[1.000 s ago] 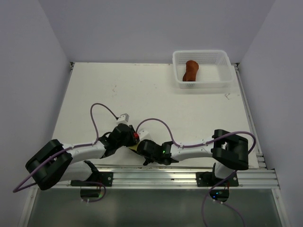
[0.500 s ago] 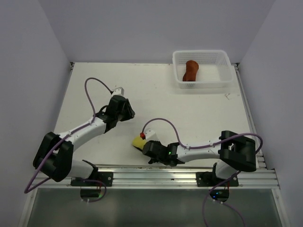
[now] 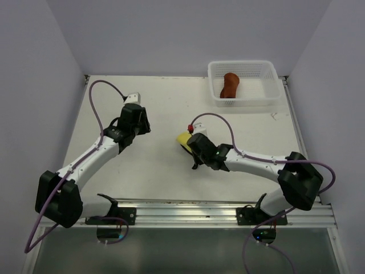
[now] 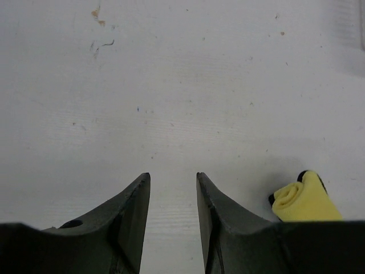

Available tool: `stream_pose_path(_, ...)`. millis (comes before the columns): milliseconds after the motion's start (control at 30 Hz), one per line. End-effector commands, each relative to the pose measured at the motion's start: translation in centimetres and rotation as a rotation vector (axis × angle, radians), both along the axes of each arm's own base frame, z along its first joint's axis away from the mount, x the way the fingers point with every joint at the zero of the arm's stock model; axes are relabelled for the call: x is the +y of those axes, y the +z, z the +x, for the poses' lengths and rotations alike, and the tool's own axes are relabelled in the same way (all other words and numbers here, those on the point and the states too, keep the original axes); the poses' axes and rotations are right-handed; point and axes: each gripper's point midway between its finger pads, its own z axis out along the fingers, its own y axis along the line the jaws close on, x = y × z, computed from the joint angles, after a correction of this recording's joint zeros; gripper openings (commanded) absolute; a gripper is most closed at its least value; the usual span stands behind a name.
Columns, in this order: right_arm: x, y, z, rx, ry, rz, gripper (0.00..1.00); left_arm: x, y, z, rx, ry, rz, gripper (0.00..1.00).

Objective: Roll the towels
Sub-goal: Place the rolled towel into the container

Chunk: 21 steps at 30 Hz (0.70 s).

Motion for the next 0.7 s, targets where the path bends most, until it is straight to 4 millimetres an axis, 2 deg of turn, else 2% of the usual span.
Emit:
stream_pose_path(0, 1.5, 6.6, 4.4, -0.102, 0.009, 0.1, 0.0, 1.2, 2.3, -0.4, -0.038, -0.005, 0.044, 0.43)
stream_pose_path(33, 1.3, 7.1, 5.3, -0.11, 0.011, 0.089, 0.0, 1.3, 3.1, -0.5, -0.052, -0.012, 0.05, 0.43)
stream_pose_path(67, 1.0, 9.0, 7.3, -0.14, -0.022, 0.112, 0.0, 1.3, 3.4, -0.6, -0.054, -0.019, 0.057, 0.43)
stream_pose_path(133, 0.3, 10.5, 9.1, -0.161, -0.037, 0.11, 0.0, 1.7, 4.5, -0.9, -0.069, -0.028, 0.08, 0.44)
stream_pose_path(167, -0.2, 12.4, 11.2, -0.191, -0.072, 0.136, 0.0, 1.9, 4.7, -0.9, -0.074, -0.03, 0.089, 0.45)
stream_pose_path(200, -0.6, 13.1, 12.2, -0.202, -0.089, 0.14, 0.0, 2.2, 5.1, -1.1, -0.081, -0.029, 0.099, 0.45)
stream_pose_path(233, -1.5, 14.9, 14.3, -0.236, -0.131, 0.15, 0.0, 2.6, 4.9, -1.3, -0.077, -0.027, 0.12, 0.46)
stream_pose_path(333, -3.1, 17.0, 17.4, -0.278, -0.193, 0.148, 0.0, 3.3, 4.1, -1.5, -0.069, -0.025, 0.159, 0.47)
stream_pose_path(367, -3.9, 19.0, 19.2, -0.316, -0.227, 0.162, 0.0, 3.4, 3.7, -1.7, -0.062, -0.025, 0.166, 0.47)
stream_pose_path(433, -5.1, 18.9, 21.1, -0.319, -0.264, 0.134, 0.0, 3.4, 2.9, -2.0, -0.042, -0.03, 0.165, 0.47)
stream_pose_path(467, -6.4, 20.7, 22.6, -0.353, -0.305, 0.145, 0.0, 3.5, 2.9, -2.0, -0.043, -0.029, 0.165, 0.47)
stream_pose_path(500, -7.2, 20.3, 23.6, -0.349, -0.329, 0.135, 0.0, 3.6, 3.0, -2.0, -0.054, -0.031, 0.162, 0.47)
stream_pose_path(533, -8.8, 21.5, 24.8, -0.375, -0.374, 0.143, 0.0, 3.5, 3.2, -2.0, -0.062, -0.034, 0.159, 0.48)
stream_pose_path(600, -10.4, 21.2, 26.3, -0.379, -0.426, 0.139, 0.0, 3.6, 3.4, -2.0, -0.073, -0.038, 0.158, 0.48)
stream_pose_path(667, -12.9, 21.7, 27.7, -0.403, -0.501, 0.141, 0.0, 3.6, 3.2, -2.0, -0.07, -0.043, 0.162, 0.49)
